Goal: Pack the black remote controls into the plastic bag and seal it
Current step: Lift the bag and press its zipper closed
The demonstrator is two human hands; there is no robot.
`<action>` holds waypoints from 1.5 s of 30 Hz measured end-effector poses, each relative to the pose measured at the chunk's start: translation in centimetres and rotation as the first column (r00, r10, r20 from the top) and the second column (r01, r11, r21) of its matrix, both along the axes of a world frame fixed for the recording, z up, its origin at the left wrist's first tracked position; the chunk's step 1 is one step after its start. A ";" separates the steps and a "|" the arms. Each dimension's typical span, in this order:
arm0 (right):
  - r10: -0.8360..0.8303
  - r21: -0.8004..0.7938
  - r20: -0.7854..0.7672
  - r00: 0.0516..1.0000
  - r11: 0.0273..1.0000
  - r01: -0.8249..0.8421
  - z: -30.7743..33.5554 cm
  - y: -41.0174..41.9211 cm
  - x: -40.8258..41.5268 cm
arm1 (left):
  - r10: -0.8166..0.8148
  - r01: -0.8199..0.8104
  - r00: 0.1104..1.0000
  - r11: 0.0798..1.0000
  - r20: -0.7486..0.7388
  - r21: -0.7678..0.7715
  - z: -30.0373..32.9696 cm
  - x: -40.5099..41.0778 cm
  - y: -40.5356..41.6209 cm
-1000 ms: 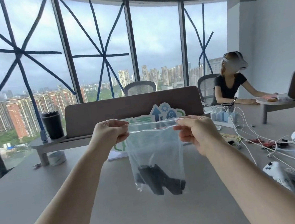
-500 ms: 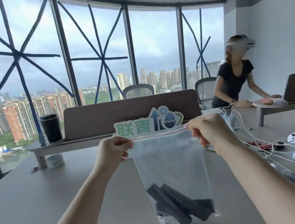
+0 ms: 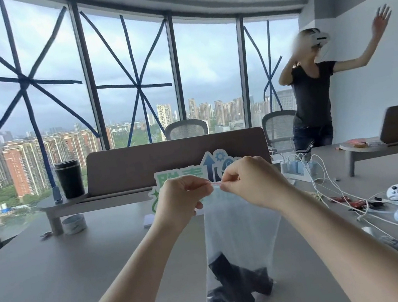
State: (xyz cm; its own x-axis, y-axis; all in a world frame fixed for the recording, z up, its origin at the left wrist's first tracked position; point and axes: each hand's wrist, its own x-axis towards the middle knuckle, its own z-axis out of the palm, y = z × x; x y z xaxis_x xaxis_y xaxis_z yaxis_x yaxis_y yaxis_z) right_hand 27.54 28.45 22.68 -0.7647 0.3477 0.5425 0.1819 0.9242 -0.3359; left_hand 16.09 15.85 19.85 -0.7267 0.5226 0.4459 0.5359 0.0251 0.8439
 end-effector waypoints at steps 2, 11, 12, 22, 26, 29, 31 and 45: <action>-0.002 0.004 0.025 1.000 1.000 0.002 0.2 -0.2 -0.1 | 0.008 -0.007 1.000 1.000 0.026 -0.016 -0.2 -0.2 -0.2; 0.146 -0.231 0.089 0.985 0.965 -0.122 2.4 0.0 -0.3 | -0.028 0.026 0.999 0.999 -0.046 -0.035 1.0 -0.1 -0.2; 0.161 -0.237 0.097 0.982 0.962 -0.134 2.7 0.0 -0.4 | -0.038 0.035 0.998 0.999 -0.051 -0.042 1.3 -0.1 -0.3; 0.190 -0.269 0.083 0.978 0.949 -0.161 3.2 0.1 -1.3 | -0.090 0.081 0.990 0.993 -0.105 -0.090 3.0 0.1 -0.7; 0.143 -0.249 0.051 0.988 0.960 -0.126 2.4 0.1 -2.1 | -0.051 0.039 0.990 0.995 -0.133 -0.091 2.6 -0.1 -0.6; 0.119 -0.180 0.004 0.993 0.977 -0.116 1.7 -0.3 -2.2 | 0.012 -0.022 0.983 0.998 -0.182 -0.050 2.0 -0.2 -0.4; 0.091 -0.137 -0.023 0.996 0.986 -0.094 1.1 -0.7 -1.9 | 0.069 -0.076 0.973 0.997 -0.220 -0.023 1.6 0.0 -0.2; -0.088 0.076 -0.012 0.996 0.993 0.089 -1.0 0.7 0.7 | 0.275 -0.263 0.961 0.936 -0.017 0.234 0.9 -3.6 -3.7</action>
State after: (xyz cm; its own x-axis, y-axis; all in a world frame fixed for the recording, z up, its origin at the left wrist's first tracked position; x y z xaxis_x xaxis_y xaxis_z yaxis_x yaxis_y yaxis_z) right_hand 28.21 29.11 21.65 -0.7277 0.3715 0.5766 0.2617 0.9274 -0.2674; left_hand 12.48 12.16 20.78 -0.8006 0.1910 0.5679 0.5760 -0.0156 0.8173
